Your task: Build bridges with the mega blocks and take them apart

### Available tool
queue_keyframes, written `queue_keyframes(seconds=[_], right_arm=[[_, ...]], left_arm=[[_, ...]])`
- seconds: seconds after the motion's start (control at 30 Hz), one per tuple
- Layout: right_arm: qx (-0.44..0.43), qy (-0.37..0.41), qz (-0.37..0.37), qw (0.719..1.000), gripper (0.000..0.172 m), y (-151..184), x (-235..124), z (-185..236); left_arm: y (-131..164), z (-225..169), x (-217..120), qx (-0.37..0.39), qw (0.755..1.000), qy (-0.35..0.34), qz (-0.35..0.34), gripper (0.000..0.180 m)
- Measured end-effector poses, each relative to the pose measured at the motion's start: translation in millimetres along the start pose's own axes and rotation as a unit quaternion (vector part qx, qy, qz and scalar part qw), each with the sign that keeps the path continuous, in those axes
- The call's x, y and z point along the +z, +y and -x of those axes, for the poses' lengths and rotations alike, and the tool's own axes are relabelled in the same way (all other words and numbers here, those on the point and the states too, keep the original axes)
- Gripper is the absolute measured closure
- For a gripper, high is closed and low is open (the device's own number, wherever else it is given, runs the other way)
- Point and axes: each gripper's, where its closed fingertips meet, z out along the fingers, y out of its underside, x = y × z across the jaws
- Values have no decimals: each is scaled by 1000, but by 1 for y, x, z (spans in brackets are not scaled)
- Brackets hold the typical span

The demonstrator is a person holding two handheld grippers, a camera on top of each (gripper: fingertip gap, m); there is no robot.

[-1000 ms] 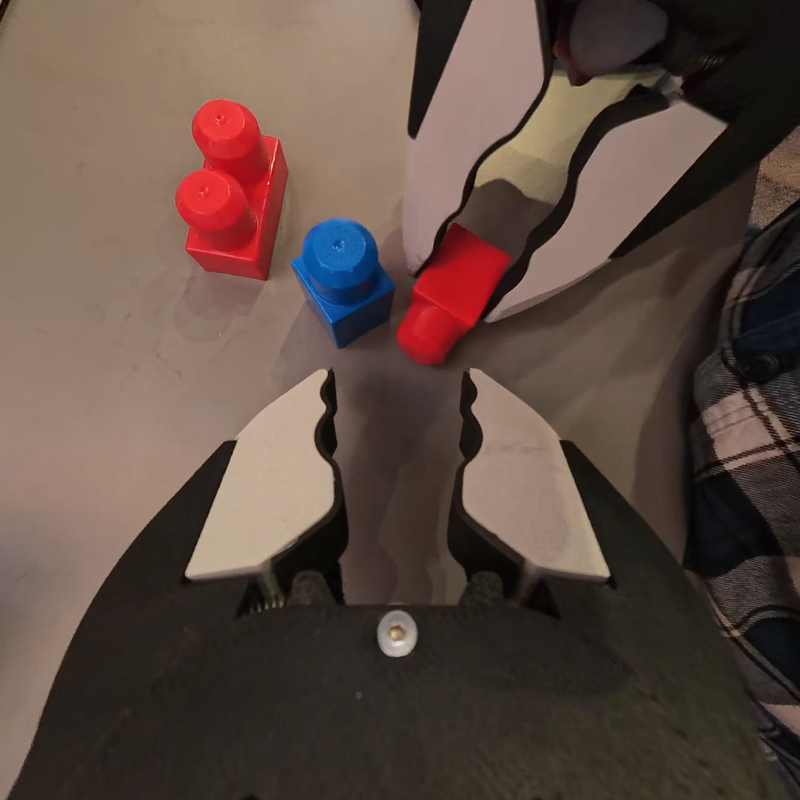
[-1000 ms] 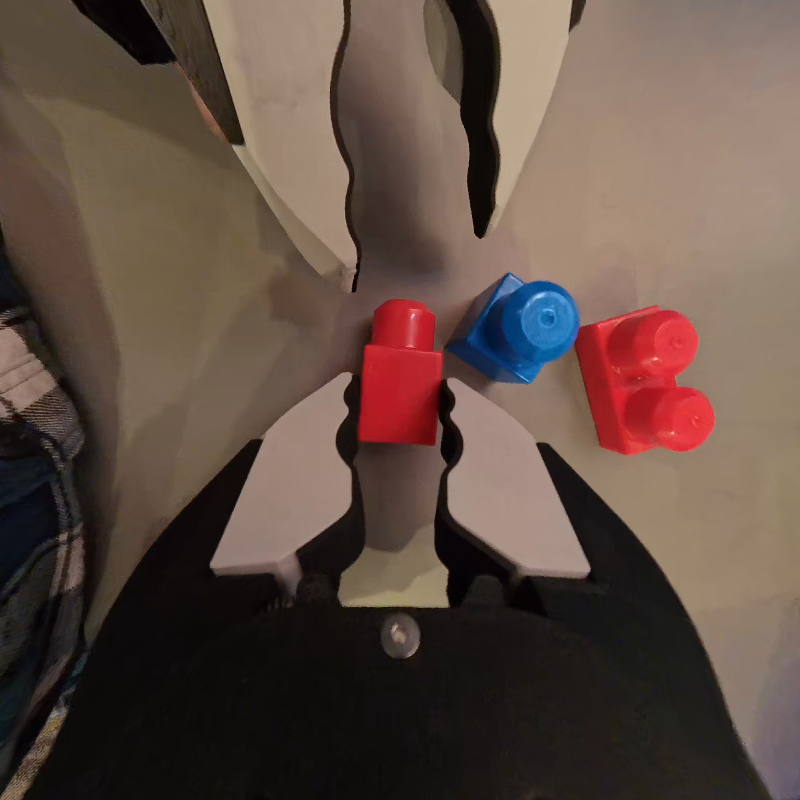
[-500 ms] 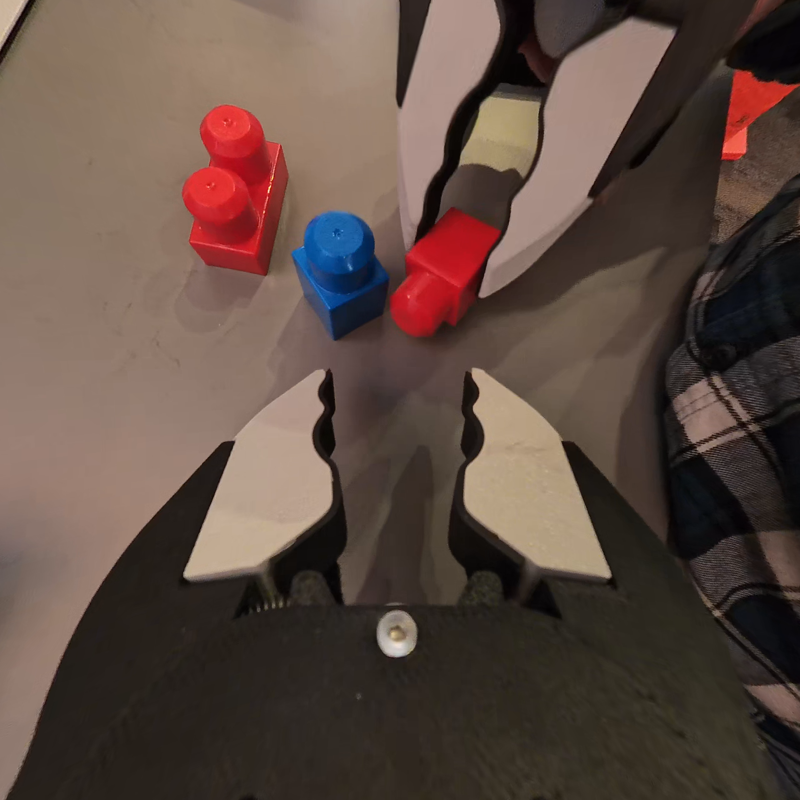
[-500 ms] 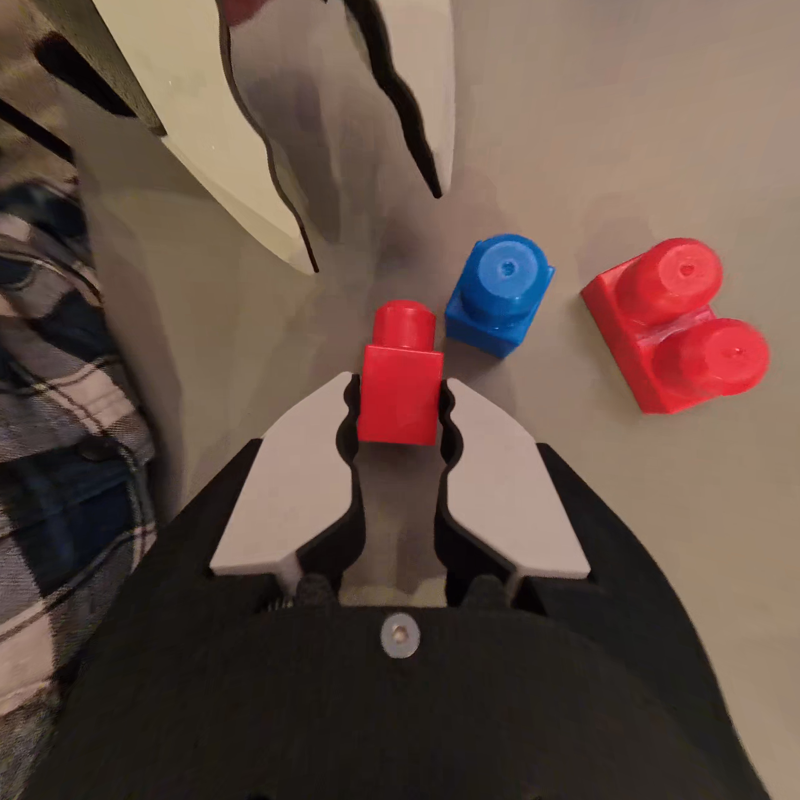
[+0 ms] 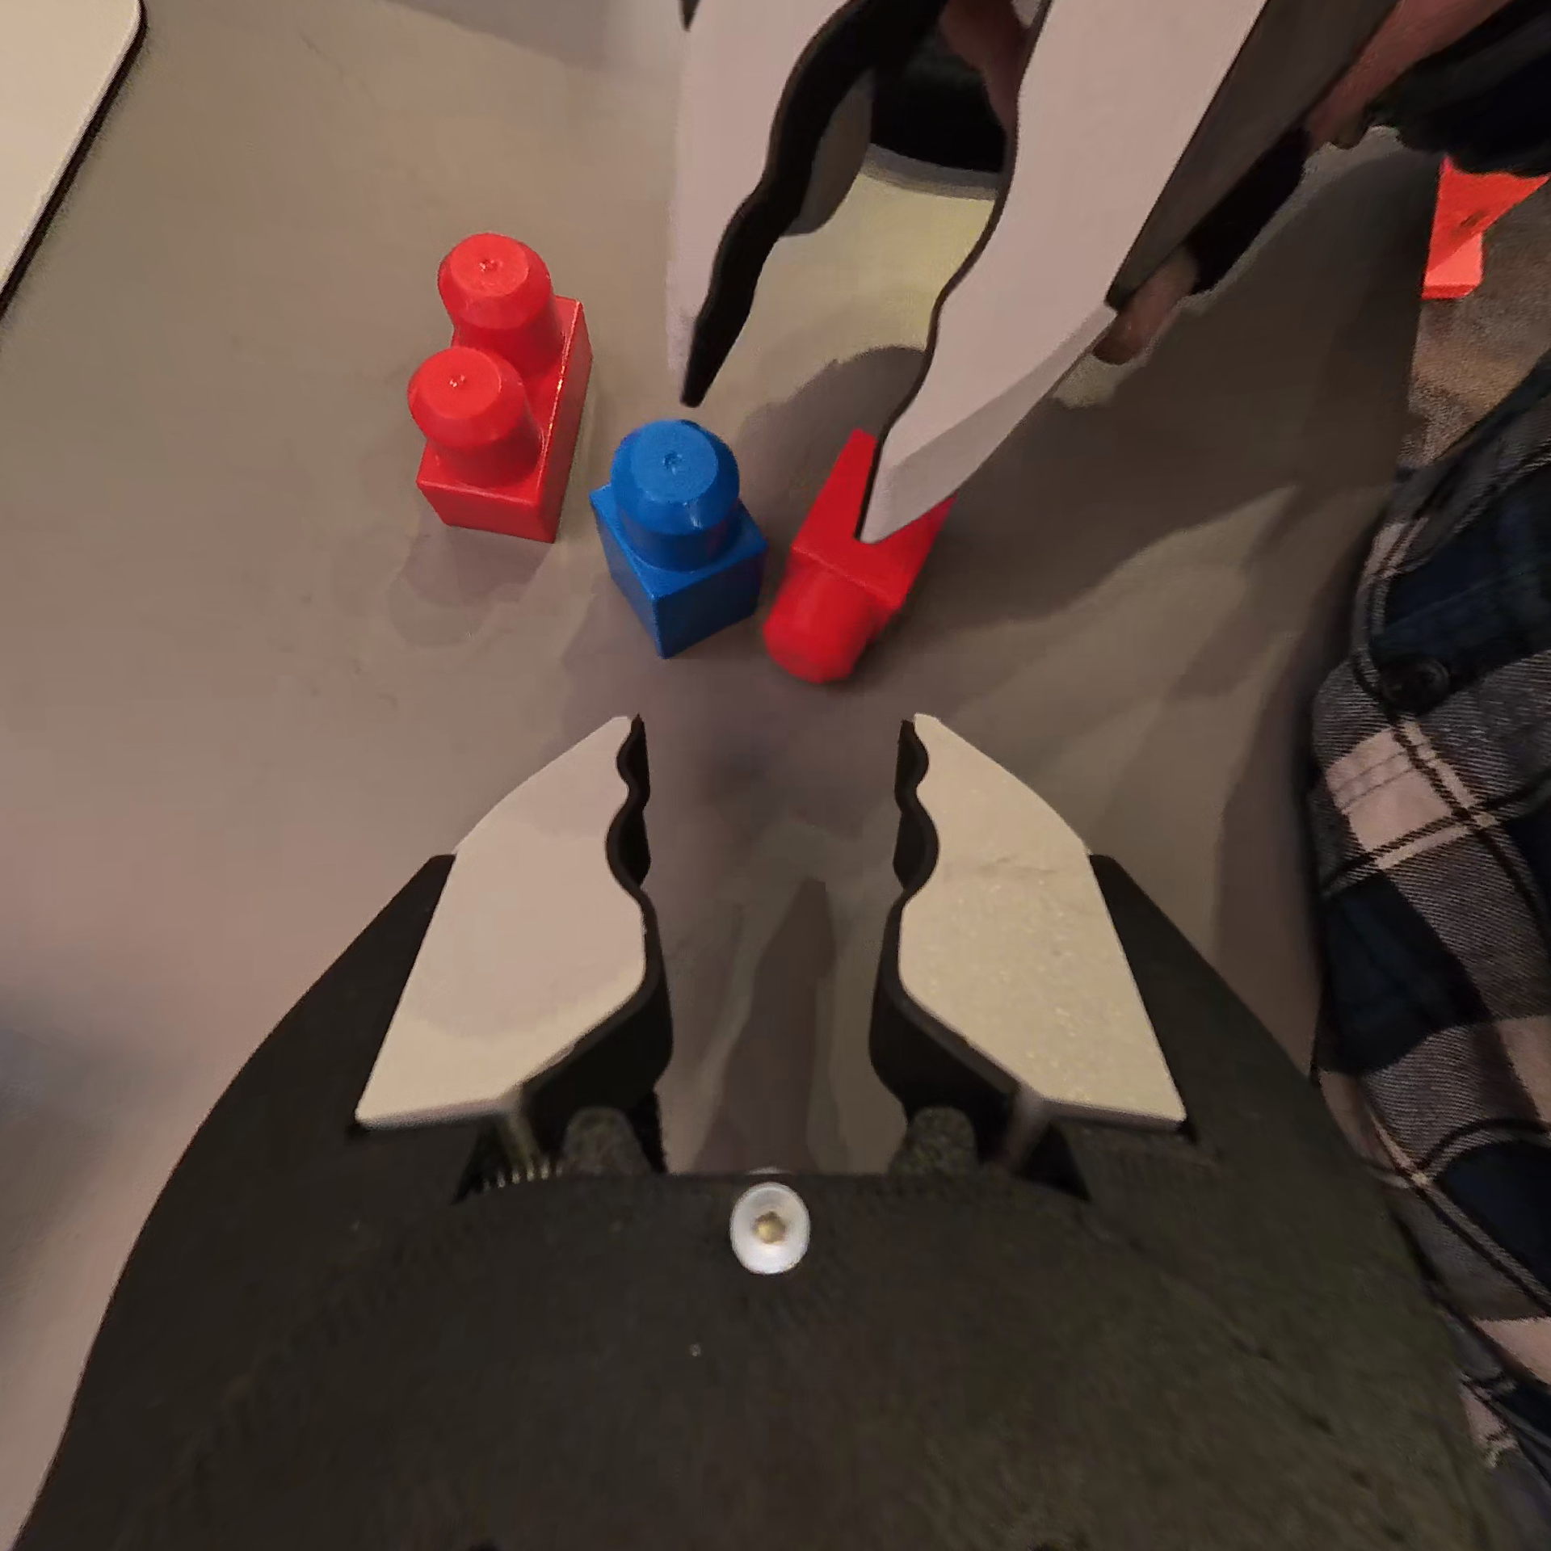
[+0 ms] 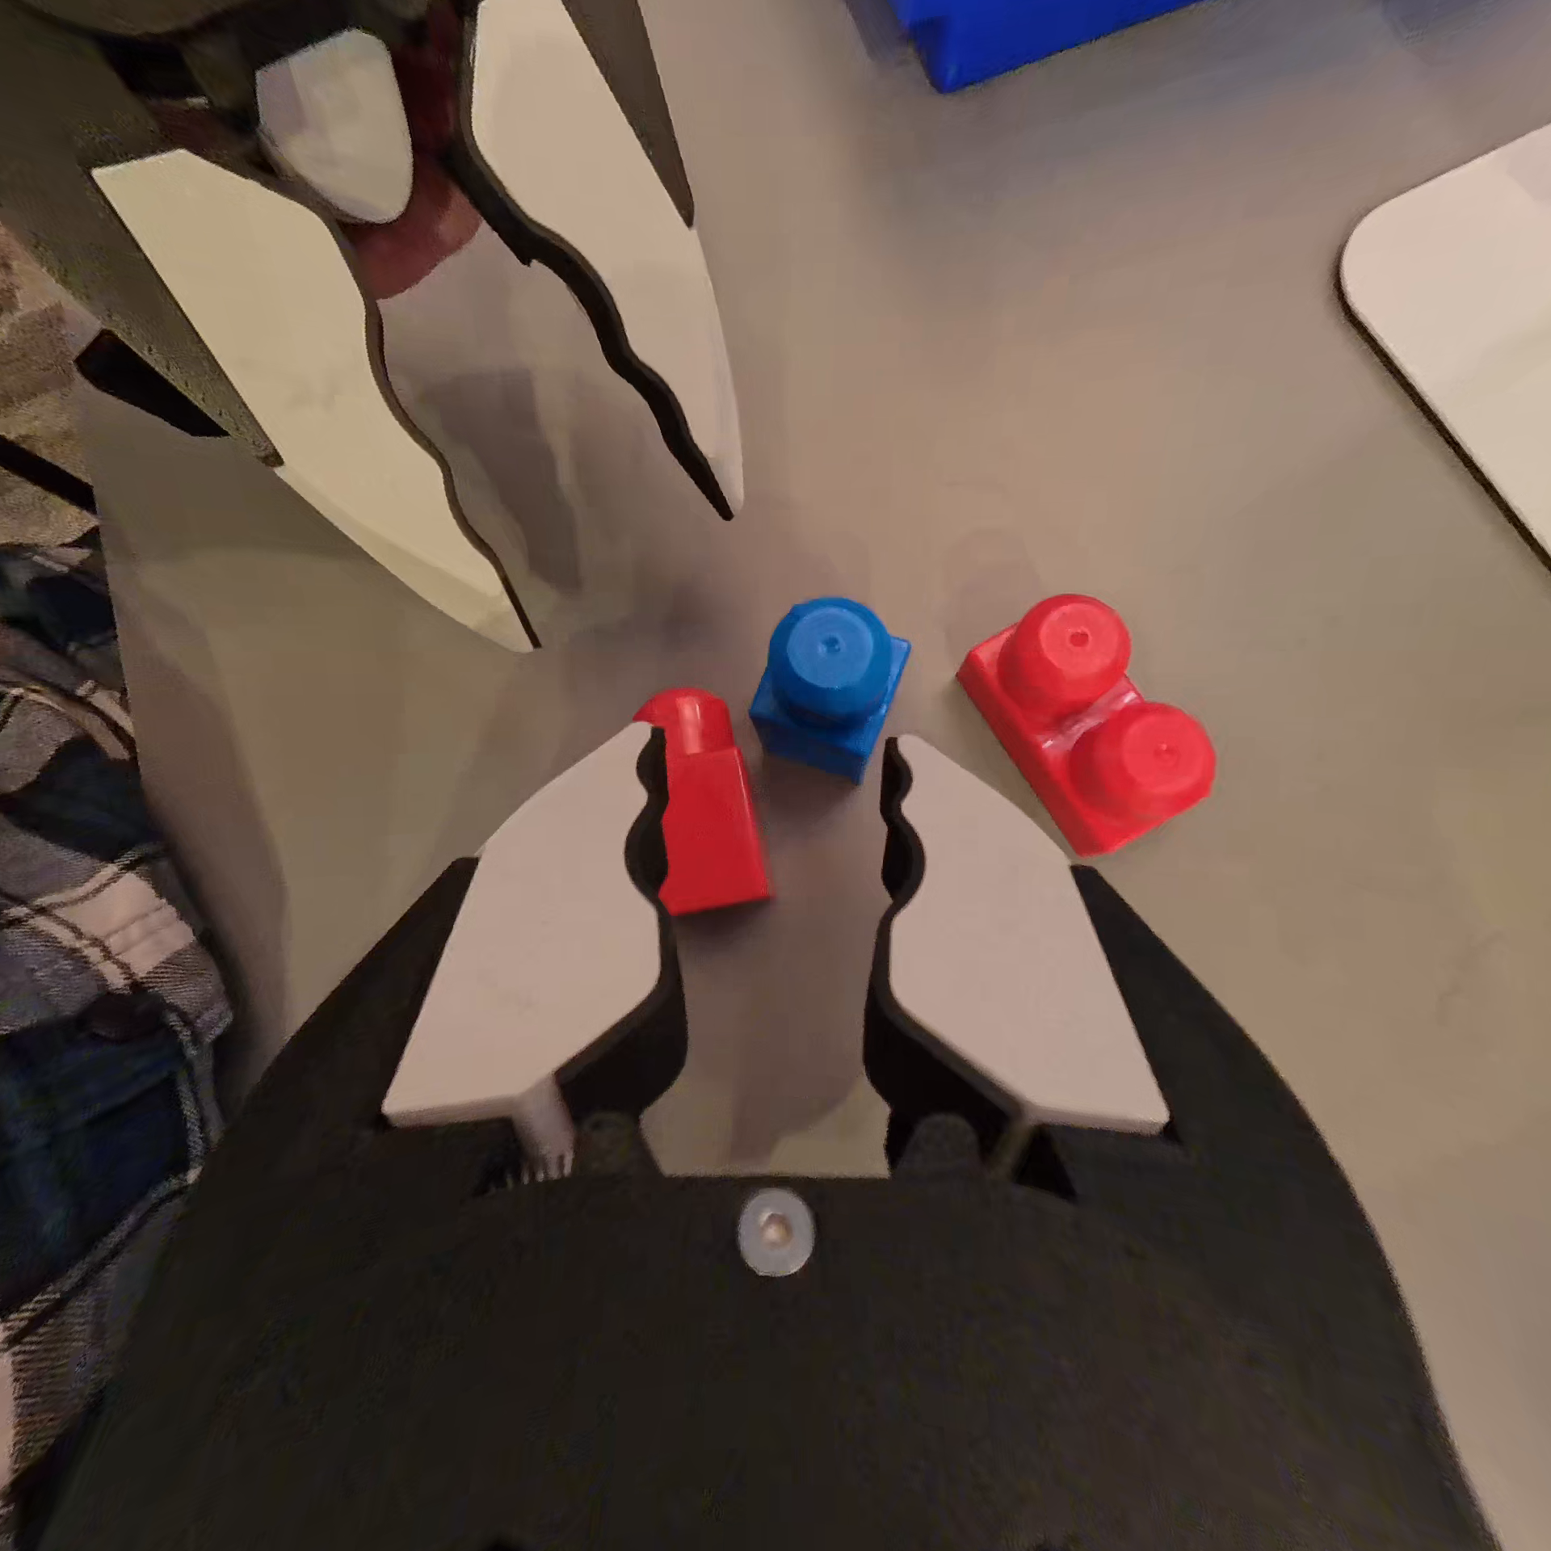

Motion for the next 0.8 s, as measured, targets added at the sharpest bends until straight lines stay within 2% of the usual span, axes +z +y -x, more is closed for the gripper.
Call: queue_keyframes(seconds=[0.03,0.2,0.3,0.5,0.67,0.8], right_arm=[[-2,-3,4,1000,121,-1,2,1],[-5,0,-8,1000,122,-15,7,-4],[-22,8,19,1000,139,-12,20,-11],[-19,-23,-64,998,143,-40,12,-13],[-17,-32,-35,999,143,-22,-1,-23],[-34,-40,86,995,143,5,-31,-28]], left_arm=[[-1,-1,0,2,1000,0,0,125],[0,-2,0,3,1000,2,-1,125],[2,0,2,2,1000,2,0,125],[3,0,0,1,1000,1,-4,125],[5,1,2,1,1000,5,-2,125],[6,-1,4,5,1000,8,3,125]])
